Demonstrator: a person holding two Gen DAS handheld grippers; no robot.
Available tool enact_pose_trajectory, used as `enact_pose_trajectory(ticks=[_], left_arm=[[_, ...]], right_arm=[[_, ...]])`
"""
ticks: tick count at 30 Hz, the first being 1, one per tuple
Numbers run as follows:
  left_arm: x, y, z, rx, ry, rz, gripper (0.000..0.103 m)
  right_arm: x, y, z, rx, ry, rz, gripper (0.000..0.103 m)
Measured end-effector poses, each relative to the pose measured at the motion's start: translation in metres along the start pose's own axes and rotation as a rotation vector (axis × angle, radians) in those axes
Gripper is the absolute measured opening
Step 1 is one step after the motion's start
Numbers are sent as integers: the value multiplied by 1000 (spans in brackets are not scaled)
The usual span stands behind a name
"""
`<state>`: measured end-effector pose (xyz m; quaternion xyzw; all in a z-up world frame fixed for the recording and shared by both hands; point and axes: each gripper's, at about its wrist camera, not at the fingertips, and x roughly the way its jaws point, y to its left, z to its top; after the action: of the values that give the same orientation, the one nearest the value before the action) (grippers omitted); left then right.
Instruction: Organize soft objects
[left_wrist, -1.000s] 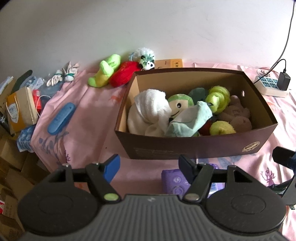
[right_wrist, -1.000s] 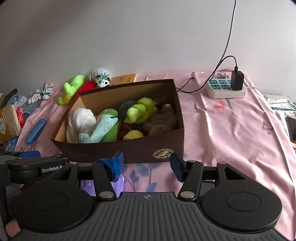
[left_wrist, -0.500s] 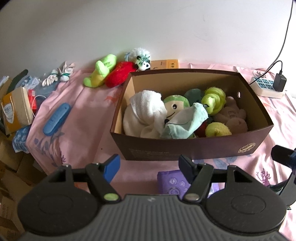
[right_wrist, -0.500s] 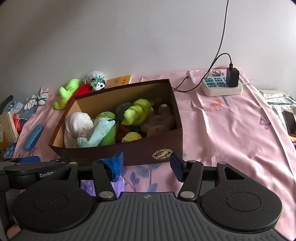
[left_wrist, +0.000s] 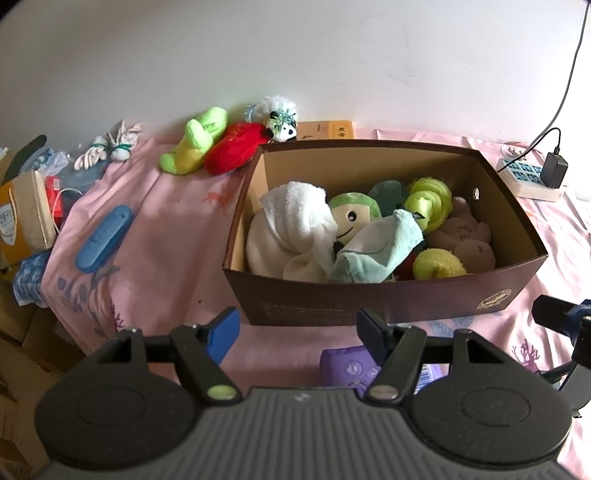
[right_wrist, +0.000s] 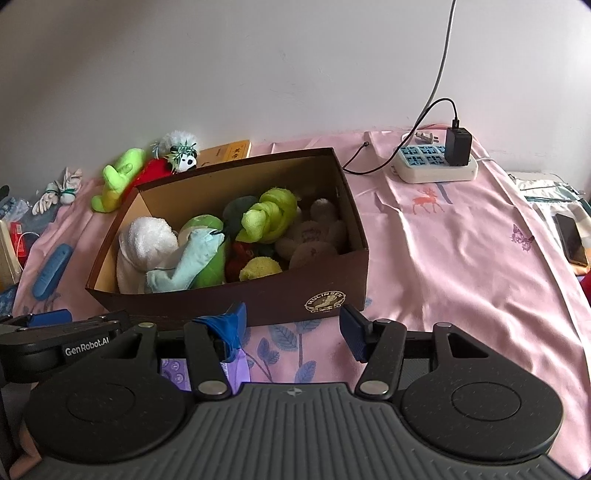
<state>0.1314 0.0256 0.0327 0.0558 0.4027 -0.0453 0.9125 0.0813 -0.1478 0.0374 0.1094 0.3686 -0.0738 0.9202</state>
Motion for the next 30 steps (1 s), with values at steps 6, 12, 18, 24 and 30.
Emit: enact_pose_trajectory(ticks=[6,12,18,24,30], left_arm=[[5,6,1,-9,9,-25,69],[9,8,2,-12,5,-46,69],[14,7,2,-13,15,-70,69],[18,6,4,-8,18,-62,69],[17,3,5,1,10,-66,69]], right_arm=[[4,3,1,-1,7,-7,41],[10,6,0,-4,17,-4,41],[14,8,1,-11,23,-8,41],[15,7,1,-7,19,-2,41],[17,4,1,4,19,7,41]])
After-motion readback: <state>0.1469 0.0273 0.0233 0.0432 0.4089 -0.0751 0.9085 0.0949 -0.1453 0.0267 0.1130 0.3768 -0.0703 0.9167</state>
